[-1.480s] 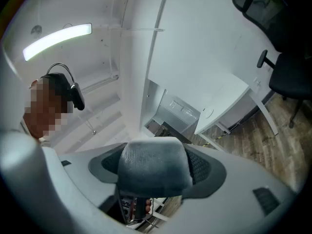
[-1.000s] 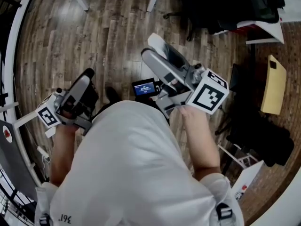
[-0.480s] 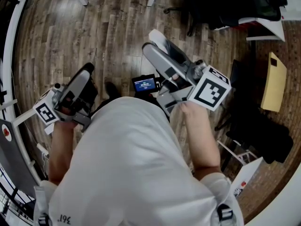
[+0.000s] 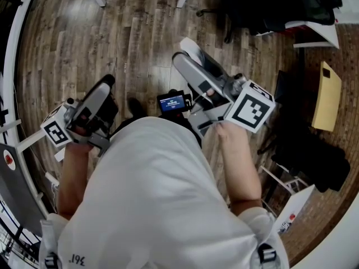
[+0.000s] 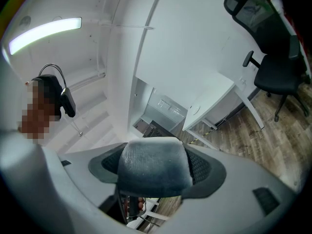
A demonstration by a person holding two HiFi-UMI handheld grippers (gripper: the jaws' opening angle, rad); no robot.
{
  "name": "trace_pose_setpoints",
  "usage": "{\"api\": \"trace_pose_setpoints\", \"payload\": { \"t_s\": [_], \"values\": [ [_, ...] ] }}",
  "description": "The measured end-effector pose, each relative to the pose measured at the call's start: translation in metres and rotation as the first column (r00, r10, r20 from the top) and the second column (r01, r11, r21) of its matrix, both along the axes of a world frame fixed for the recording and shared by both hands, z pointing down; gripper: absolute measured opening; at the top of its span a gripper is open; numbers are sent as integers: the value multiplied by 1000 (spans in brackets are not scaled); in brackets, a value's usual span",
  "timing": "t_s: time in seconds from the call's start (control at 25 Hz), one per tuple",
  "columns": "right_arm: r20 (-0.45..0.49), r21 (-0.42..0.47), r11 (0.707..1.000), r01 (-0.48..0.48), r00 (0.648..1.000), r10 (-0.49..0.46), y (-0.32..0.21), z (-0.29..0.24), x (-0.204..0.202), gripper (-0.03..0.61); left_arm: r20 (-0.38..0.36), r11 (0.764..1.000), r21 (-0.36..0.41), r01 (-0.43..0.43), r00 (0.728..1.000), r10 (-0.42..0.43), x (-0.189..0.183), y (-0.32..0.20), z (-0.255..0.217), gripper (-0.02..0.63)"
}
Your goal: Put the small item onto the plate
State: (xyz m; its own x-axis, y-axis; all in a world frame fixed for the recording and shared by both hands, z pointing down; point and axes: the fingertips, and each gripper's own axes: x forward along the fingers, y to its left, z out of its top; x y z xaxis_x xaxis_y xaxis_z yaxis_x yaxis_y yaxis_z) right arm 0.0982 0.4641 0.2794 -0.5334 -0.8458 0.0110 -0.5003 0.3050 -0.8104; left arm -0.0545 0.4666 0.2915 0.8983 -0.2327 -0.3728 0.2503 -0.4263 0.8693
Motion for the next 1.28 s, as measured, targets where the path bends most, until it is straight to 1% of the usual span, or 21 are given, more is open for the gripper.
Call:
{"api": "trace_pose_setpoints", "payload": {
  "t_s": [0.2,0.36,0.6,0.84,1.04,1.28],
  "values": [
    [18,-6,999,-39,999,40,6,8,16,339,28,1000,-10,-23,999,23,10,4,3,117],
    [22,-10,996,-84,996,84,9,15,13,338,54,999,-18,-45,997,46,-7,3,14,117],
    [21,-23,991,-128,991,129,17,23,17,339,56,998,-23,-53,997,54,-16,3,22,117],
    [5,-25,993,-117,993,117,18,22,8,339,39,999,-19,-28,999,28,-29,0,21,117],
    [0,-32,996,-86,996,87,9,24,-2,339,27,1000,-12,24,999,-24,-43,-9,19,117],
    [-1,-29,998,-53,999,53,0,26,-13,339,30,997,-21,79,996,-78,-59,-13,28,117]
  ]
}}
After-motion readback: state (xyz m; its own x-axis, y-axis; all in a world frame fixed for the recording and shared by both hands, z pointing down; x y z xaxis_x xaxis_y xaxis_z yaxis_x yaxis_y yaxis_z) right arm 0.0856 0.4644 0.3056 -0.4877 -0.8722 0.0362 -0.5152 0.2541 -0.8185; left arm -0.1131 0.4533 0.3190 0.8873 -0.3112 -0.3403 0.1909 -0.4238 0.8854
